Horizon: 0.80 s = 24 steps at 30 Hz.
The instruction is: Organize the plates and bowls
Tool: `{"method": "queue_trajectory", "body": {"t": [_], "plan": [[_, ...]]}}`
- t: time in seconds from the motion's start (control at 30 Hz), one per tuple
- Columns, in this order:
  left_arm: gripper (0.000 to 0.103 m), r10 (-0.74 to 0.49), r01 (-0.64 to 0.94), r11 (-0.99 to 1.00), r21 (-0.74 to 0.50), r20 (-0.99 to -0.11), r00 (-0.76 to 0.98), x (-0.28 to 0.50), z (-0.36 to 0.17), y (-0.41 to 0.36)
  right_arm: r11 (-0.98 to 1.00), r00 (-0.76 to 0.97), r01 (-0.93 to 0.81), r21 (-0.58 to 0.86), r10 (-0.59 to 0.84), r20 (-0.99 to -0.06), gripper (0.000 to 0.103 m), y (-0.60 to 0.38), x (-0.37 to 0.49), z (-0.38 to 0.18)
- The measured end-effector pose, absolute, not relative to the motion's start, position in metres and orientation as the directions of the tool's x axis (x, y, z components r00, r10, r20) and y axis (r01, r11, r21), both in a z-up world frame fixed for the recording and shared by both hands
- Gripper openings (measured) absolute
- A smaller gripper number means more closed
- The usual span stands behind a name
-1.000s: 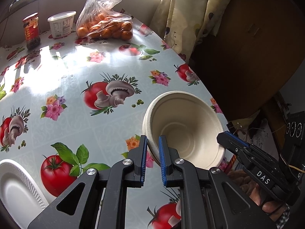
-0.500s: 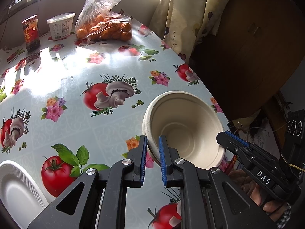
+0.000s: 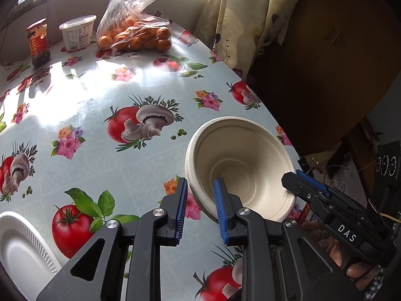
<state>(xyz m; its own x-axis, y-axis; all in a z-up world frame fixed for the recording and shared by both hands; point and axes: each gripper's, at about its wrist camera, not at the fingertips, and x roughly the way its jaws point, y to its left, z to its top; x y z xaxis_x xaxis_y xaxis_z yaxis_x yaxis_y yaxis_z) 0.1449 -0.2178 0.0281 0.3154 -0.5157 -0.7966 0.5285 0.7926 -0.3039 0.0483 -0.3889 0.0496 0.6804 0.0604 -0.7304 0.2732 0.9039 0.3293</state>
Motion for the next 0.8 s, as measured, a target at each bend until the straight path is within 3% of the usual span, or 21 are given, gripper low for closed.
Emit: {"method": "queue_trajectory", "body": {"t": [0.1,0.27,0.8], "plan": [[0.025,-0.52,0.532,0.79,-0.306,-0.793,0.316,0.1442,0.0293,-0.2174,0.903,0.682,0.273,0.332,0.062,-0.729,0.032,-0.3891,0.0482,0.0492],[0.036,-0.531,0.53,0.787,-0.317,-0.785,0.318,0.1438,0.0308,-0.2147,0.904,0.681,0.271,0.331,0.063,-0.73,0.035,-0.3893,0.0485,0.0492],[0.038,-0.523,0.523,0.793,-0.314,-0.789,0.321,0.1448,0.0266,-0.213,0.901,0.682,0.278,0.334,0.06,-0.729,0.042,-0.3951,0.0479,0.0527]]}}
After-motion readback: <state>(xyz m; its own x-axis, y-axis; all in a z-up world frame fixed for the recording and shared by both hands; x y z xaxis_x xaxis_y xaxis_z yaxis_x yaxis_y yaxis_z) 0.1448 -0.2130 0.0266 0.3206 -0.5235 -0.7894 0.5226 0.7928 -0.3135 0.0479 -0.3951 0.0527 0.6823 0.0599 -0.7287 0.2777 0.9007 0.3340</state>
